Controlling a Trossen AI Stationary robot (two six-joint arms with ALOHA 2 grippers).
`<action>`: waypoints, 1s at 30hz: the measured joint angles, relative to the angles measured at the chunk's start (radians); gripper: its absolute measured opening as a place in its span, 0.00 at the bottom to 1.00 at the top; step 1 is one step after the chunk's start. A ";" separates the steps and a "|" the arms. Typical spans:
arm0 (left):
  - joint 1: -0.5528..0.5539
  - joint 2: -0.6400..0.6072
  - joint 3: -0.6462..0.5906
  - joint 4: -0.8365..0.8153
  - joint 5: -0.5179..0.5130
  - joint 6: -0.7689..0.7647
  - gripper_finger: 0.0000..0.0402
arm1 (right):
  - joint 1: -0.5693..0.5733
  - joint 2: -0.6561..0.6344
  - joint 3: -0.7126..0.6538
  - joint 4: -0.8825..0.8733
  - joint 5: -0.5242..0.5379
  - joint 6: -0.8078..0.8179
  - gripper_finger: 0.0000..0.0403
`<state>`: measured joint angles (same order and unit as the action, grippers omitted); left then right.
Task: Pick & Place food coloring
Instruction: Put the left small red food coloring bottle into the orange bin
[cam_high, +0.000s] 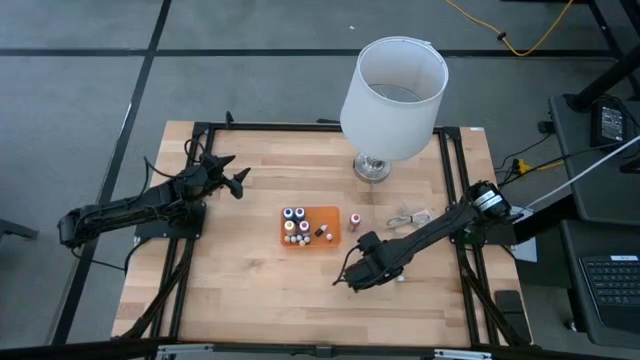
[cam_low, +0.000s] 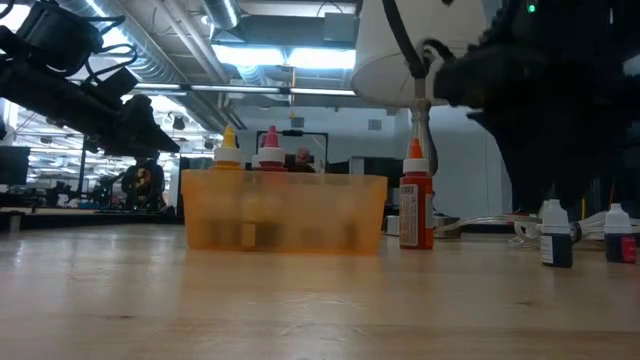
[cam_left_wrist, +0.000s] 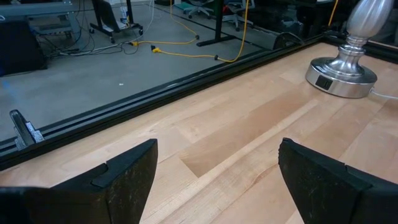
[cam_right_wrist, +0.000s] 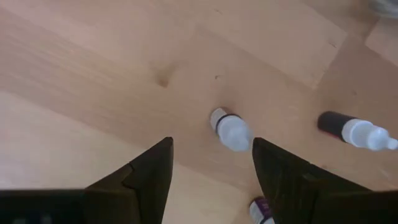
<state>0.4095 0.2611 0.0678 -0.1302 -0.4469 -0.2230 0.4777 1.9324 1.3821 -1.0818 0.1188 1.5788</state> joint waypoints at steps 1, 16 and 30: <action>0.000 0.000 0.000 0.000 0.000 0.000 0.80 | 0.000 0.000 -0.011 0.007 -0.001 0.002 0.55; 0.000 0.000 0.000 0.000 0.000 0.000 0.81 | -0.001 0.000 -0.038 0.017 0.018 -0.020 0.49; 0.000 0.000 0.000 0.000 0.000 0.000 0.80 | -0.001 0.001 -0.038 0.017 0.019 -0.036 0.23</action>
<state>0.4095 0.2611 0.0679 -0.1303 -0.4469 -0.2228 0.4770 1.9335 1.3445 -1.0649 0.1375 1.5432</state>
